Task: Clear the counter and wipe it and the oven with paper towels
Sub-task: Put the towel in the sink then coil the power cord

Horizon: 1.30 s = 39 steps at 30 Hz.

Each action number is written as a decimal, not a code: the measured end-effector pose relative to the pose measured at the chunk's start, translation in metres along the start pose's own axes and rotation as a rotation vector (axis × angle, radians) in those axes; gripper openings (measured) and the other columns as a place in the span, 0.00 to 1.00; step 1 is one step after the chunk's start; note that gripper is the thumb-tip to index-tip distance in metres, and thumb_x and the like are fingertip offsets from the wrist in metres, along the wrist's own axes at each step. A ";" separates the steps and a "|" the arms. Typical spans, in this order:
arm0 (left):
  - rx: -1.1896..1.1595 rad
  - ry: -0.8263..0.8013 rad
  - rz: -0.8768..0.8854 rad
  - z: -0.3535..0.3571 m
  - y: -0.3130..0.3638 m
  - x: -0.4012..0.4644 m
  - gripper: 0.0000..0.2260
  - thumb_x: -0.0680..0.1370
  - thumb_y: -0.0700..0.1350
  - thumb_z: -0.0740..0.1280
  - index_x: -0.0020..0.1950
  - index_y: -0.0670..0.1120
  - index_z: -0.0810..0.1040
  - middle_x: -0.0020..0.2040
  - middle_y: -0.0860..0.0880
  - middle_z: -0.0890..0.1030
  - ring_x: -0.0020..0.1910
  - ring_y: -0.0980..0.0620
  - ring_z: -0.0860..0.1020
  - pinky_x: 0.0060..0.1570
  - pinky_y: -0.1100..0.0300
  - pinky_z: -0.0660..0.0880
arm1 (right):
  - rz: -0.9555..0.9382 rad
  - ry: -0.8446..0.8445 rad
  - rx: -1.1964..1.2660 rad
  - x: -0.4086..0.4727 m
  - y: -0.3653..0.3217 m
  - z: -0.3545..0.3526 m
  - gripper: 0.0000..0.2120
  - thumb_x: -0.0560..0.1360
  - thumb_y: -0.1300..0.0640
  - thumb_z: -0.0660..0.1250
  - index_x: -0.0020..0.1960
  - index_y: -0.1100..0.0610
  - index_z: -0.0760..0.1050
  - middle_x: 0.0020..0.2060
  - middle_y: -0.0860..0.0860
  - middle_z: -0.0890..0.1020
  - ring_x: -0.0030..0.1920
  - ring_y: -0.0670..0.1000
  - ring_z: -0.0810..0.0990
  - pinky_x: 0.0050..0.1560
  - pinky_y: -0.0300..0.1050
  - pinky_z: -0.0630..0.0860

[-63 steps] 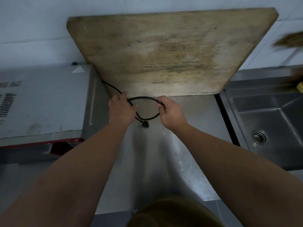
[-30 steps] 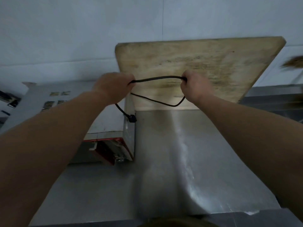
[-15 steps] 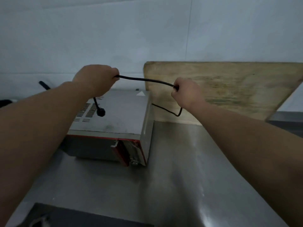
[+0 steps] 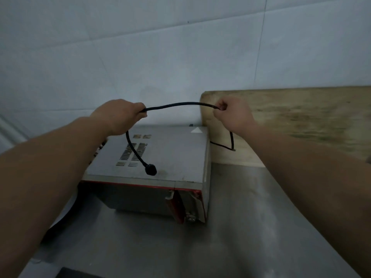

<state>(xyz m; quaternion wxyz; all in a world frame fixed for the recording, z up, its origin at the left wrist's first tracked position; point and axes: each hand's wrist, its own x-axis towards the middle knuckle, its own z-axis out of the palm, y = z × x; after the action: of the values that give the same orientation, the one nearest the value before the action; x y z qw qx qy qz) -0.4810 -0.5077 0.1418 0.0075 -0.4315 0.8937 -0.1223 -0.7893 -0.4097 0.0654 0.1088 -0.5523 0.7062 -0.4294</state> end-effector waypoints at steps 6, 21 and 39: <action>0.021 0.065 0.098 0.029 -0.082 0.023 0.16 0.85 0.55 0.52 0.62 0.49 0.74 0.46 0.46 0.81 0.42 0.45 0.77 0.41 0.52 0.71 | 0.010 0.018 -0.111 0.032 -0.041 0.051 0.03 0.71 0.57 0.70 0.41 0.54 0.76 0.35 0.47 0.78 0.35 0.45 0.74 0.35 0.35 0.69; -0.167 -0.164 0.031 0.148 -0.264 0.036 0.13 0.86 0.47 0.53 0.62 0.47 0.75 0.53 0.44 0.79 0.49 0.45 0.77 0.52 0.50 0.74 | 0.076 -0.119 -0.497 0.044 -0.125 0.236 0.09 0.77 0.51 0.67 0.54 0.52 0.80 0.49 0.52 0.79 0.49 0.54 0.78 0.46 0.44 0.73; -0.162 -0.127 -0.022 0.171 -0.221 0.014 0.23 0.85 0.47 0.55 0.80 0.47 0.61 0.78 0.45 0.64 0.74 0.44 0.63 0.73 0.52 0.58 | 0.322 -0.340 -0.619 0.029 -0.059 0.270 0.11 0.76 0.57 0.63 0.58 0.56 0.77 0.56 0.56 0.79 0.57 0.58 0.77 0.58 0.49 0.74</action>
<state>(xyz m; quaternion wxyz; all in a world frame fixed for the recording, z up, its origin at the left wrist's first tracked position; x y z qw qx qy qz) -0.2998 -0.6870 0.0269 0.0278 -0.4472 0.8937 -0.0223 -0.5899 -0.5677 -0.0458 0.1188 -0.5044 0.8519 -0.0757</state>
